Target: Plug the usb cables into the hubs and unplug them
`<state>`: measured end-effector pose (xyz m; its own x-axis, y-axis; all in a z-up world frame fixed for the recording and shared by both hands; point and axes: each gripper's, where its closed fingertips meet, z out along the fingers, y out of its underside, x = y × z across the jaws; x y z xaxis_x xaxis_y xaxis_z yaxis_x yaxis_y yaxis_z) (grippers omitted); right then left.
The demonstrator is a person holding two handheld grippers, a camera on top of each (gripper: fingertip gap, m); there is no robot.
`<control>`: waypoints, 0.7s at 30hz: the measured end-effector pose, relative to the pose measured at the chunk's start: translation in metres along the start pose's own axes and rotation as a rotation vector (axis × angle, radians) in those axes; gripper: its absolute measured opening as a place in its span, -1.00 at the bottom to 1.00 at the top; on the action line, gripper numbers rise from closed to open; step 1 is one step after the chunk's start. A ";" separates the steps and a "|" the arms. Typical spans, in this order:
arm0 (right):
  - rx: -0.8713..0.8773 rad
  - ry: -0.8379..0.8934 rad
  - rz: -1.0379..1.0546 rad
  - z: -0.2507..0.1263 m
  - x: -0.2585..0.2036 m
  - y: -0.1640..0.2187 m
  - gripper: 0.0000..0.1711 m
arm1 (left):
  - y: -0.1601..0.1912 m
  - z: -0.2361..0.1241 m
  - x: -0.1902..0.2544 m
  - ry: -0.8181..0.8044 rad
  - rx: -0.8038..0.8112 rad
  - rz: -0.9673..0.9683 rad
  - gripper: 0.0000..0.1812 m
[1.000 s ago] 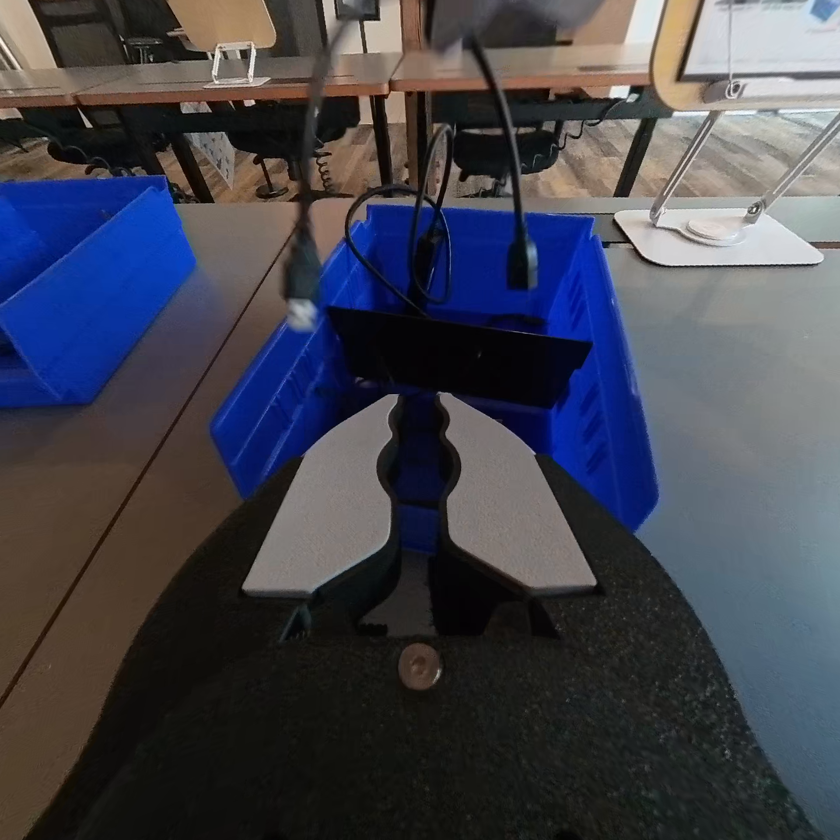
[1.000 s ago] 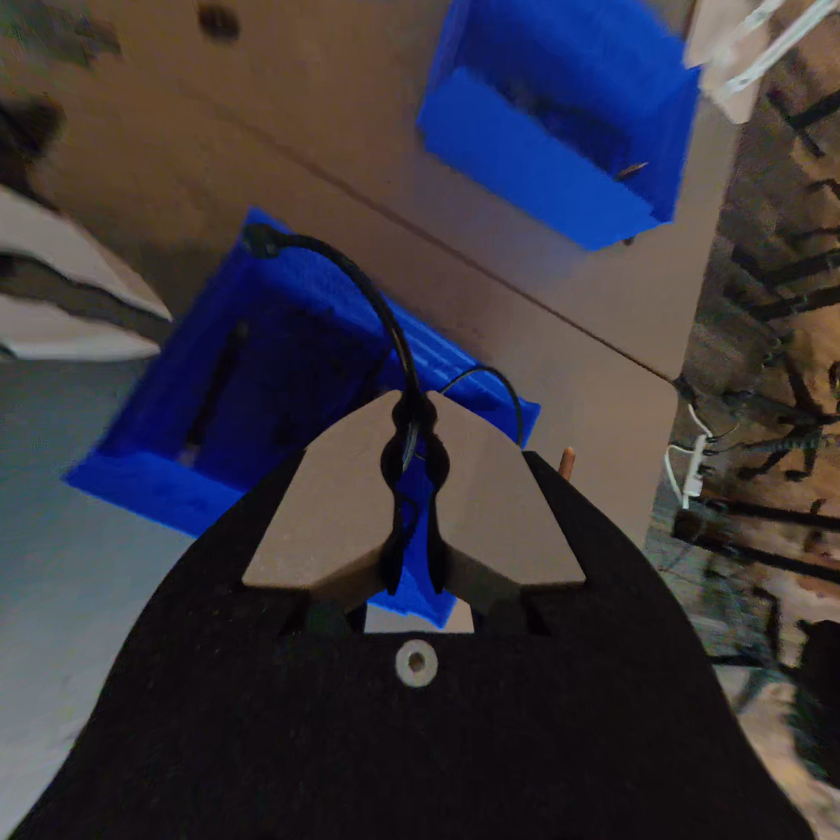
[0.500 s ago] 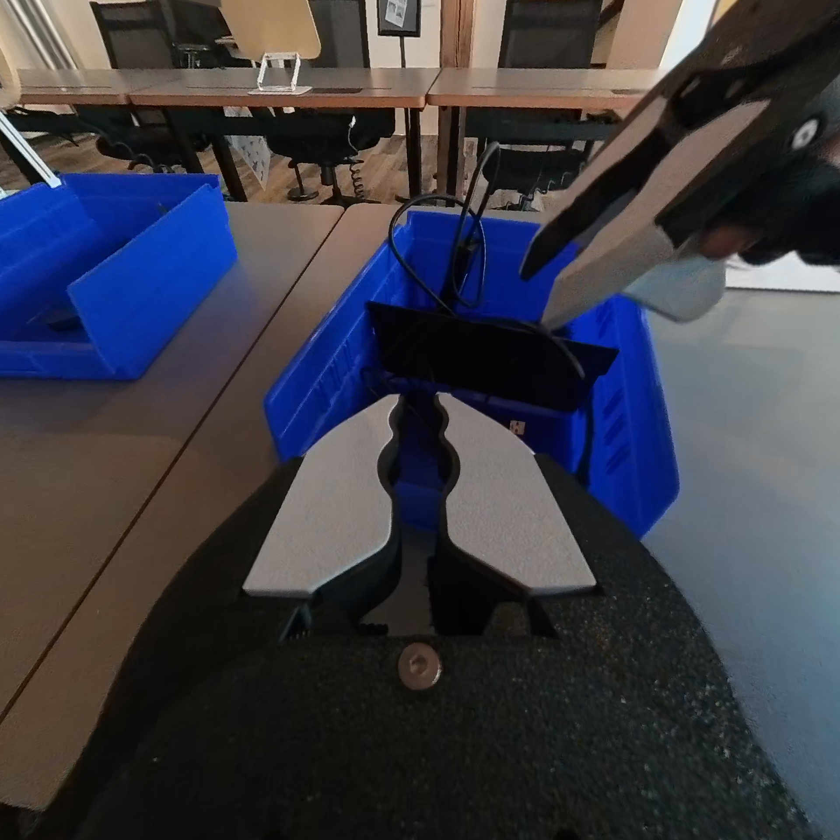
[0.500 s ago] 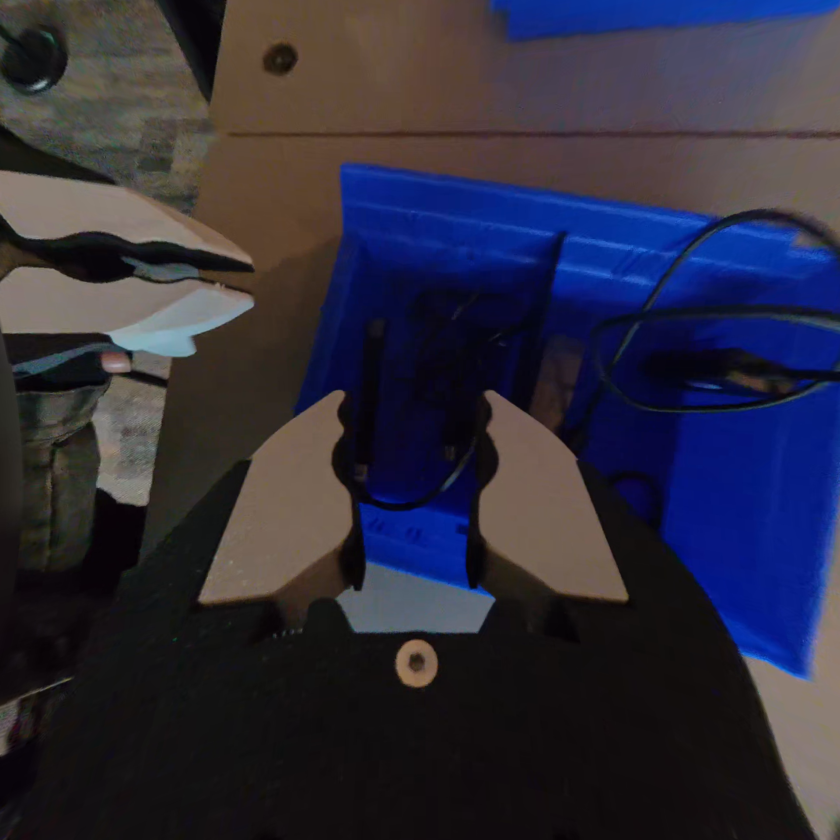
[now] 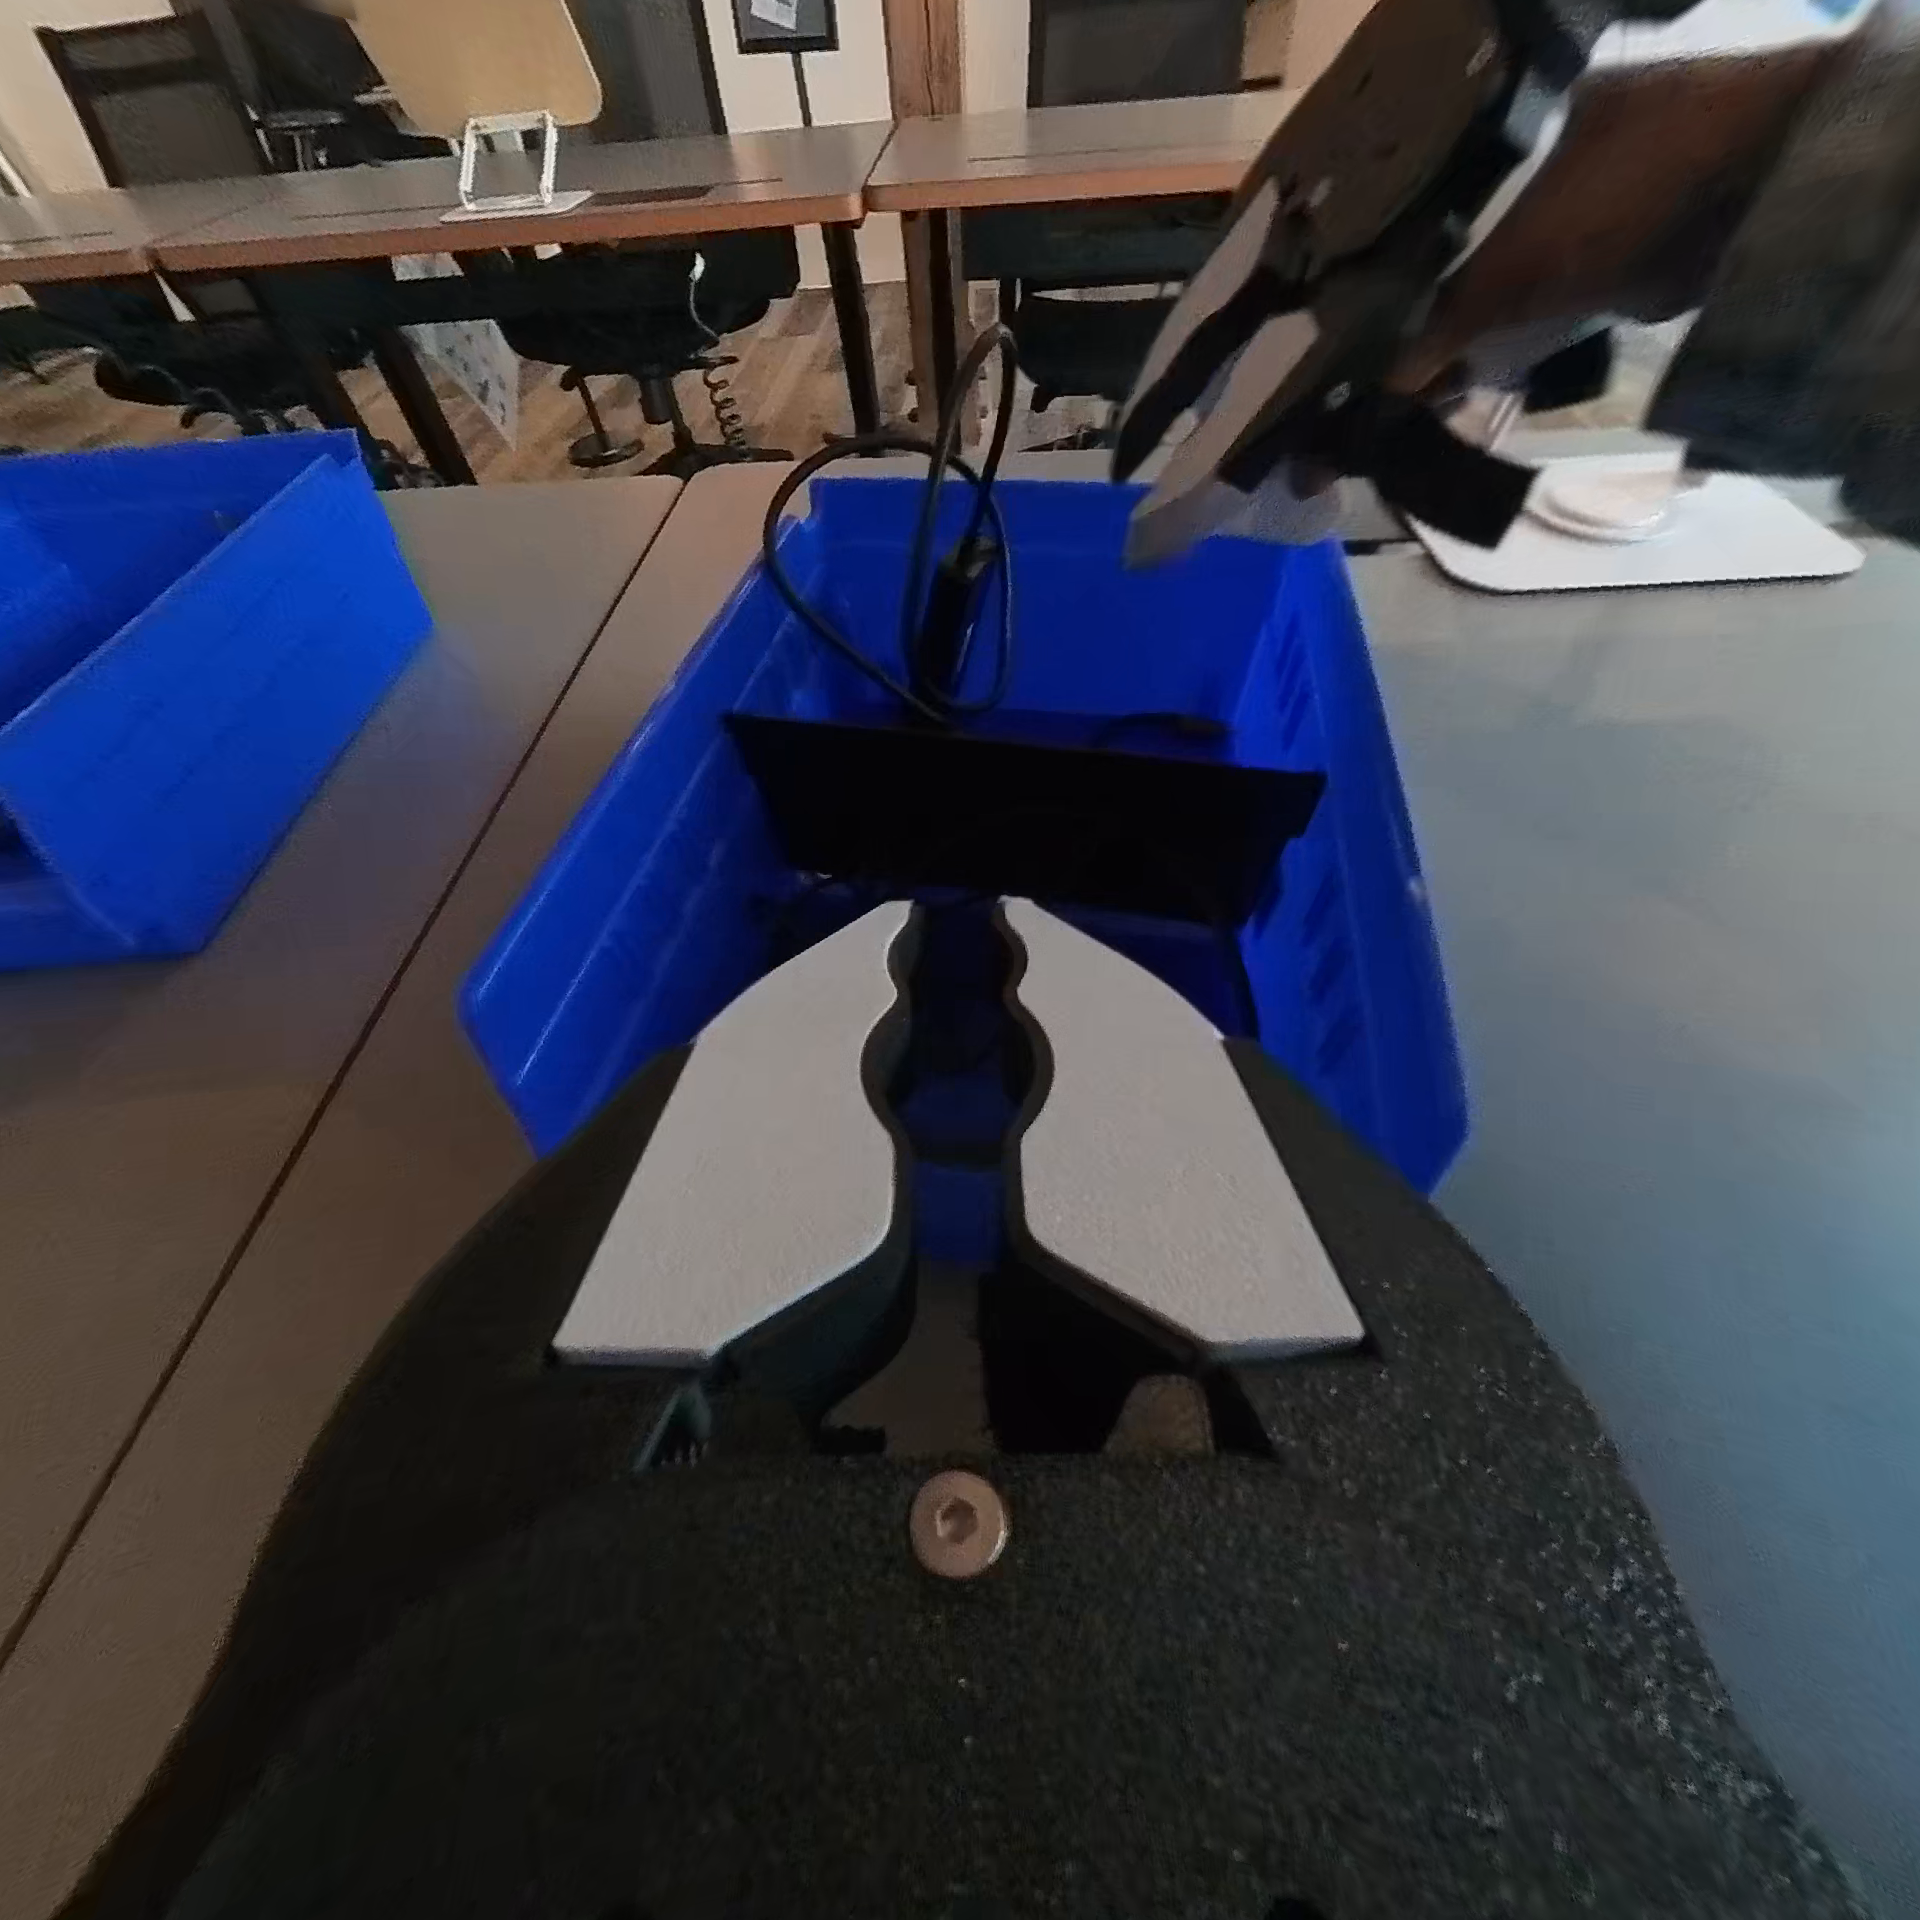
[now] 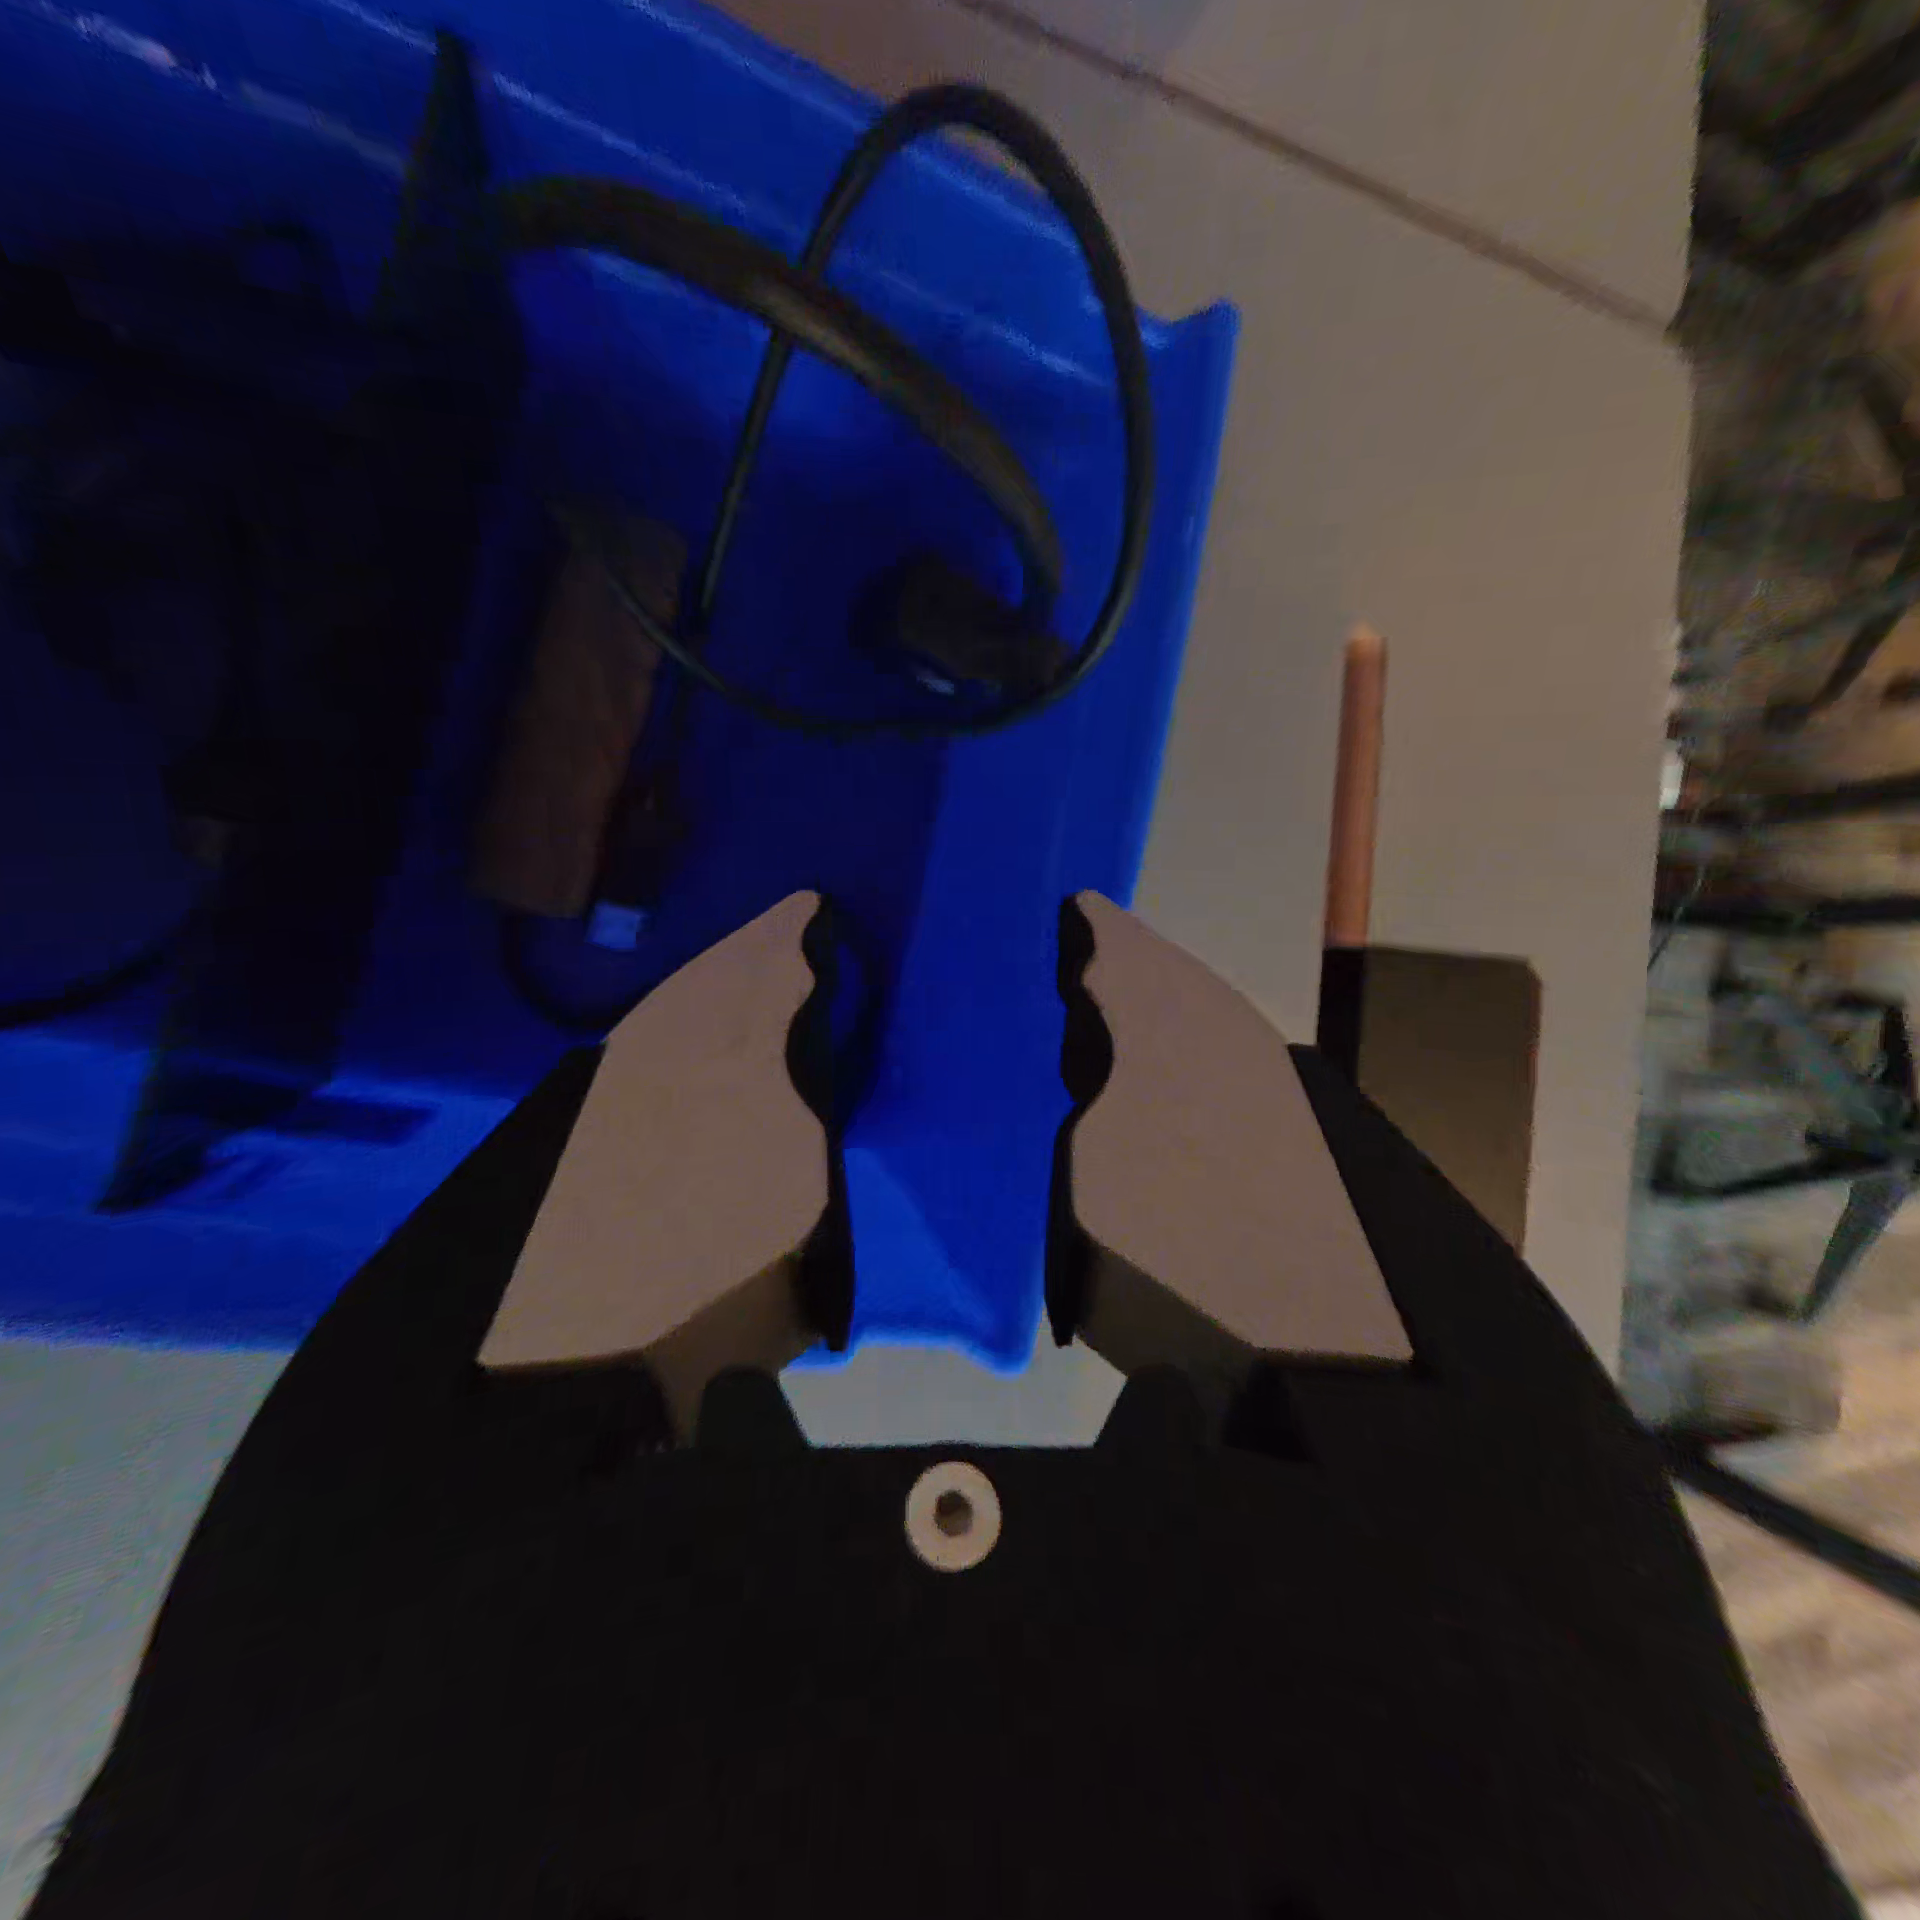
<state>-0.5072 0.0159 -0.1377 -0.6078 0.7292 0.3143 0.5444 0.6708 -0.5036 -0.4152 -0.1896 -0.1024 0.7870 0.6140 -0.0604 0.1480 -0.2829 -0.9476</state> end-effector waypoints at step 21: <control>0.136 -0.137 -0.811 0.031 0.000 -0.043 -0.58 | -0.001 0.018 0.026 0.110 0.002 0.016 -0.86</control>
<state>-0.5479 -0.0171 -0.1411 -0.8512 -0.0016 0.5248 -0.1618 0.9521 -0.2595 -0.4060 -0.1604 -0.1091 0.8502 0.5248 -0.0413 0.1334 -0.2905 -0.9475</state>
